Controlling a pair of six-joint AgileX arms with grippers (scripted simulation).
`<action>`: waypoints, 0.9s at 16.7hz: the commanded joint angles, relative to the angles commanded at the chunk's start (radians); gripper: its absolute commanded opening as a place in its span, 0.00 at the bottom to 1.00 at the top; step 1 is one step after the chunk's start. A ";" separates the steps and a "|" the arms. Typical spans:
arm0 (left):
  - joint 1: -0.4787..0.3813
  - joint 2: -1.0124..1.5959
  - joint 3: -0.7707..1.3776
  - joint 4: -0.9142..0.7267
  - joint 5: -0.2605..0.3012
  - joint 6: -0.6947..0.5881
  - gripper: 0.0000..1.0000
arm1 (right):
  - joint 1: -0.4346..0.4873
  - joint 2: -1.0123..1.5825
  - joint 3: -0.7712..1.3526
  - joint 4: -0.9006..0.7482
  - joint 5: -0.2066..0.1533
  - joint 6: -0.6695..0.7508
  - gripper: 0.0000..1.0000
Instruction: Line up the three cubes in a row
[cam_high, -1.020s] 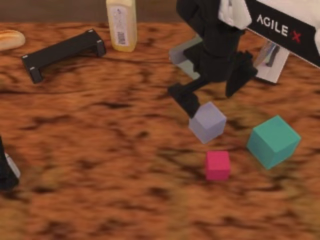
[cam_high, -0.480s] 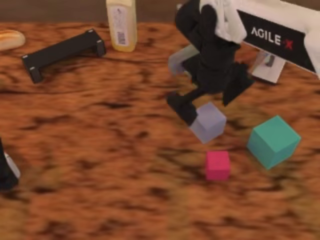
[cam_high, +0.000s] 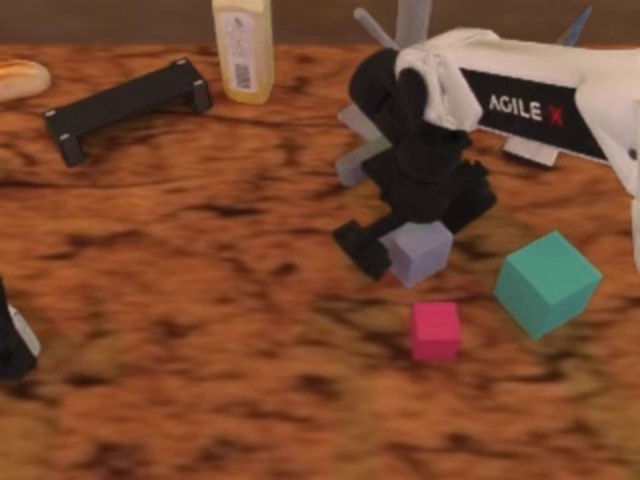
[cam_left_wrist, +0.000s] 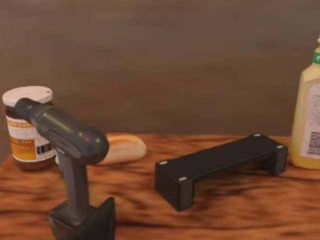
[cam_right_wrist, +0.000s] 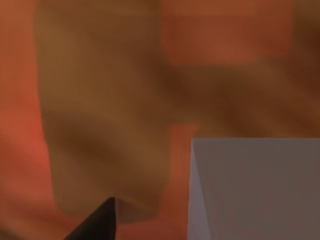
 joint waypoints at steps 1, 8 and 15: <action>0.000 0.000 0.000 0.000 0.000 0.000 1.00 | 0.000 0.000 0.000 0.000 0.000 0.000 1.00; 0.000 0.000 0.000 0.000 0.000 0.000 1.00 | 0.000 0.000 0.000 0.000 0.000 0.000 0.47; 0.000 0.000 0.000 0.000 0.000 0.000 1.00 | 0.000 0.000 0.000 0.000 0.000 0.000 0.00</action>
